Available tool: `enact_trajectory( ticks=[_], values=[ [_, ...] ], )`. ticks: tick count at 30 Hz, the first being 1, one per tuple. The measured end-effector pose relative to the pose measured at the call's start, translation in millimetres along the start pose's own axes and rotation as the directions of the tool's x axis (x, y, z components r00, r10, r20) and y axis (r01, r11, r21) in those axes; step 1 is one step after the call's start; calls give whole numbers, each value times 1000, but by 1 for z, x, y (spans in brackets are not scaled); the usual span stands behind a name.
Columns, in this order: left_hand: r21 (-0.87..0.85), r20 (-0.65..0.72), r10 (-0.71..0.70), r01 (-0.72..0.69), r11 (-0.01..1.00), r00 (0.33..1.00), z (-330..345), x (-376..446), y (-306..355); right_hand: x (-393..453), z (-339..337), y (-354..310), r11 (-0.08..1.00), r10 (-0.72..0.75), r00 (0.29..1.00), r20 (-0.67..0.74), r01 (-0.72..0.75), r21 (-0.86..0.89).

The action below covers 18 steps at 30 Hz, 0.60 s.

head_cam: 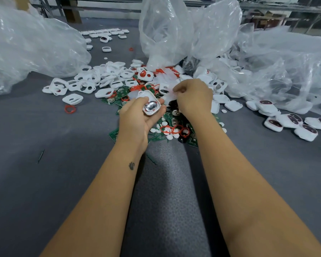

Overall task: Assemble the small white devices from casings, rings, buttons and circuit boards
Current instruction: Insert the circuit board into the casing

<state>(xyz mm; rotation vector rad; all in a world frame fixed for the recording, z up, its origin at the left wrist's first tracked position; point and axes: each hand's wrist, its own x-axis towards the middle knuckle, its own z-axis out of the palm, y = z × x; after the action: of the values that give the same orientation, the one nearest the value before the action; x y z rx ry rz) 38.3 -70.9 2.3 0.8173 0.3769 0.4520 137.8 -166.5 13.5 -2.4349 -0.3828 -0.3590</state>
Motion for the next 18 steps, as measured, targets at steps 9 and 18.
enact_trajectory(
  ticks=[9,18],
  values=[
    [40,58,13,-15,999,998,-2,-3,-1,-26,-20,12,860,166,982,-92,-98,501],
    [55,92,-28,23,998,995,-3,-7,-1,-52,-28,22,784,116,986,-120,-17,621]
  ],
)
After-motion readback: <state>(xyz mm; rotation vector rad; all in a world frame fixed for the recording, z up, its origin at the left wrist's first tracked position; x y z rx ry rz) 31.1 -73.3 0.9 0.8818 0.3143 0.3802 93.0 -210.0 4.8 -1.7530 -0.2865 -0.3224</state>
